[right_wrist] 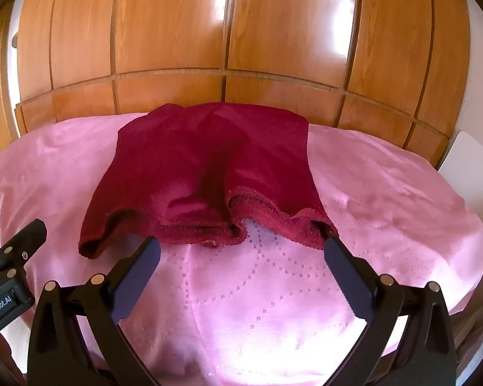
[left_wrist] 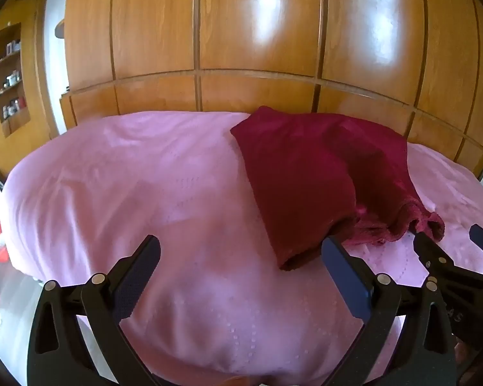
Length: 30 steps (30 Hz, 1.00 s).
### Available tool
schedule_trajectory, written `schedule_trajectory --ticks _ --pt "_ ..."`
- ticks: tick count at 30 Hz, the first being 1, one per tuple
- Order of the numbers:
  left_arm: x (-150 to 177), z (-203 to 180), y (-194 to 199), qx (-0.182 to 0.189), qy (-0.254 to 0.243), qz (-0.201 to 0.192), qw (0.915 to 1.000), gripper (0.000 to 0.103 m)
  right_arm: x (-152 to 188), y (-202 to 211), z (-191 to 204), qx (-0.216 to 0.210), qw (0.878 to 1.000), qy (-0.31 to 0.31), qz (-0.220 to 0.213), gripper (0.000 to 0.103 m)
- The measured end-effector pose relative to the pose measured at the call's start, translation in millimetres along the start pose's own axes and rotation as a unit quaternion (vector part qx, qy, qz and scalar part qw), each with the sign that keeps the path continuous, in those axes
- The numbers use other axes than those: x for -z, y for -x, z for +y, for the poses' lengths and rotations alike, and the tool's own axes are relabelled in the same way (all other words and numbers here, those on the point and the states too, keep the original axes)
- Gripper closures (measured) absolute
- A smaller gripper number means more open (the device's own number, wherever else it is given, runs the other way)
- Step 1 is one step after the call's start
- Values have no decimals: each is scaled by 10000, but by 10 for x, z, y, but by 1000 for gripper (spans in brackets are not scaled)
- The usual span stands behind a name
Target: Fold small clothes
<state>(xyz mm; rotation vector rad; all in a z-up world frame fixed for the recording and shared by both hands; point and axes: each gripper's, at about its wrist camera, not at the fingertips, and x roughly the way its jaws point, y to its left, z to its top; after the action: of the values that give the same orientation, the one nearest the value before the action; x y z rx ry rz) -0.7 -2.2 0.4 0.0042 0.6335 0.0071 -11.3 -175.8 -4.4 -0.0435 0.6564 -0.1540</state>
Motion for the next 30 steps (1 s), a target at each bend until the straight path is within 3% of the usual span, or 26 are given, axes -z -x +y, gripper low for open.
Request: schedule_trajectory --ticks 6,30 --pt "33 -58 -132 -21 -16 210 9998 4 -8 -56 -18 -18 10000 -61 33 2" --pt "144 38 -206 -23 -57 304 9995 4 66 -239 -125 -155 9989 -229 378 2"
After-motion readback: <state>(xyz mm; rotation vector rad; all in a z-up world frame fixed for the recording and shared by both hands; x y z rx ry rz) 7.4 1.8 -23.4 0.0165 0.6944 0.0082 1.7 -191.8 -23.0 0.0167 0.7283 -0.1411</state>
